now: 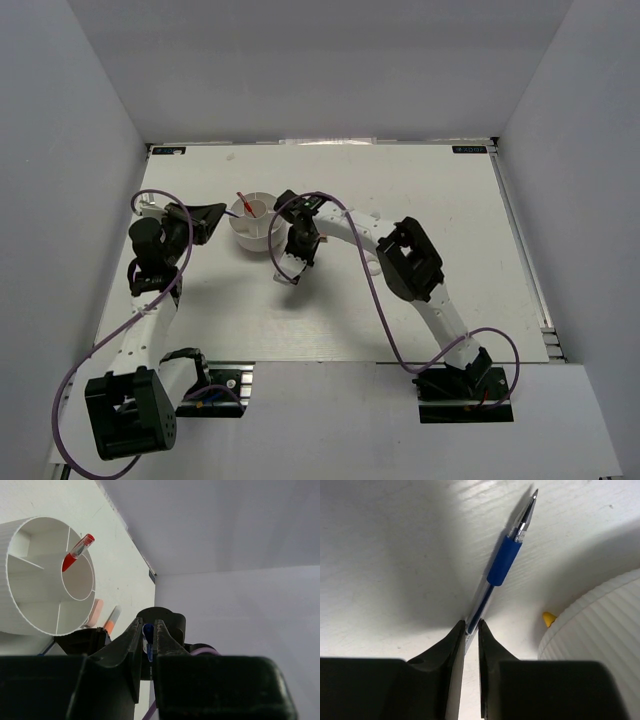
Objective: Sort the stationery into containers
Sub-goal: Move the pen to the center of the board.
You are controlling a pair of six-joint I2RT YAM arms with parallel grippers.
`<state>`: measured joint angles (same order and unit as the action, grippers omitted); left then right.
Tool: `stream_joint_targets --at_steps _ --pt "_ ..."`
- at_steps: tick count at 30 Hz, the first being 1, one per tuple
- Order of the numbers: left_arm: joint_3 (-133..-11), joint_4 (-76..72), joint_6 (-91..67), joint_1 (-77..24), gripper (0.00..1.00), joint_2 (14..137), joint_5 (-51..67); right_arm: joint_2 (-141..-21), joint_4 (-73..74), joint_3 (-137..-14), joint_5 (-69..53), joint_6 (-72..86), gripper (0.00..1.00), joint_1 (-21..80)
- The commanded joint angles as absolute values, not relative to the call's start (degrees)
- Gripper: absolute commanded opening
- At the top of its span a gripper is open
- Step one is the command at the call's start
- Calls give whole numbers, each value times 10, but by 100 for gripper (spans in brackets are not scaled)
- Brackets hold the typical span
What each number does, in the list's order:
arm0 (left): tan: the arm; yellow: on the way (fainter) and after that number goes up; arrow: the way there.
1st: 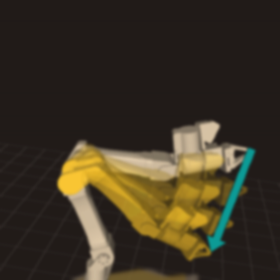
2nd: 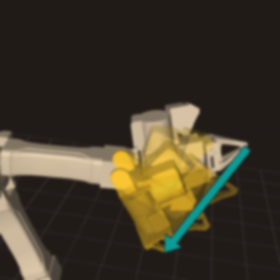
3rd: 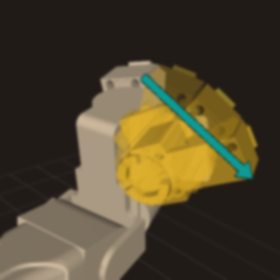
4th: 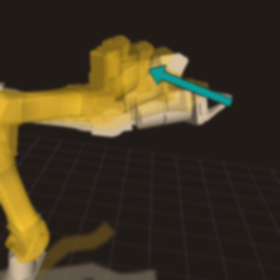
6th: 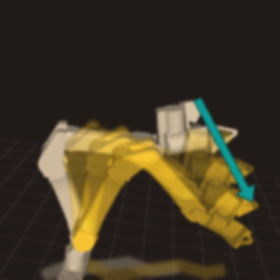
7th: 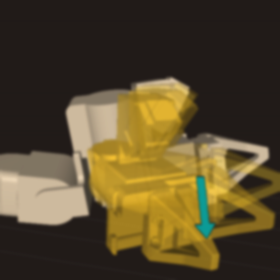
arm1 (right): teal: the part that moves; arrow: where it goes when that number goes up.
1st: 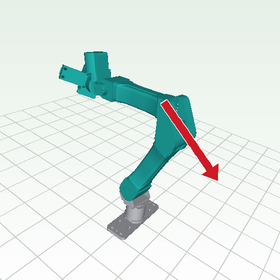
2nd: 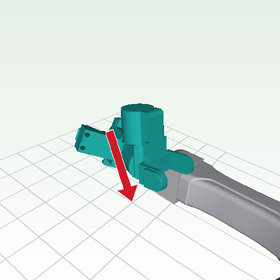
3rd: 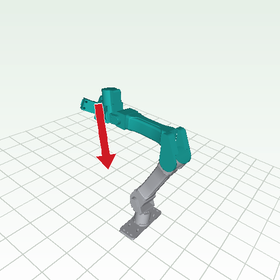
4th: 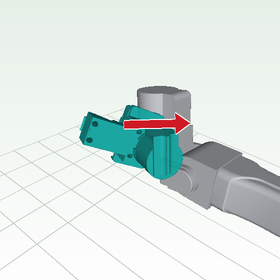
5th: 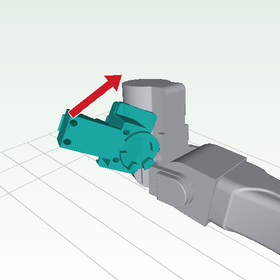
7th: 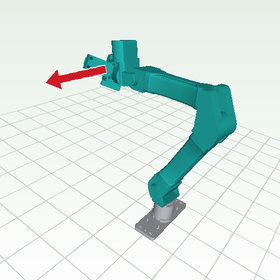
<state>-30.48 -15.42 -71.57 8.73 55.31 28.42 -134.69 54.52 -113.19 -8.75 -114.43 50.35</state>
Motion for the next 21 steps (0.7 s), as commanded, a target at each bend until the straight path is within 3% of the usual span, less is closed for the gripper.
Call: stream_joint_targets --at_steps 1,6,13,21 --pt "-307 -163 -716 91 0 542 294 -1338 683 -1058 -66 -1147 18 498" --pt "-299 -183 -721 91 0 544 301 -1310 734 -1021 -112 -1035 19 501" --pt "-310 -180 -720 91 0 548 307 -1273 744 -956 -174 -923 33 507" --pt "-318 -169 -710 91 0 551 304 -1265 667 -932 -211 -832 38 506"
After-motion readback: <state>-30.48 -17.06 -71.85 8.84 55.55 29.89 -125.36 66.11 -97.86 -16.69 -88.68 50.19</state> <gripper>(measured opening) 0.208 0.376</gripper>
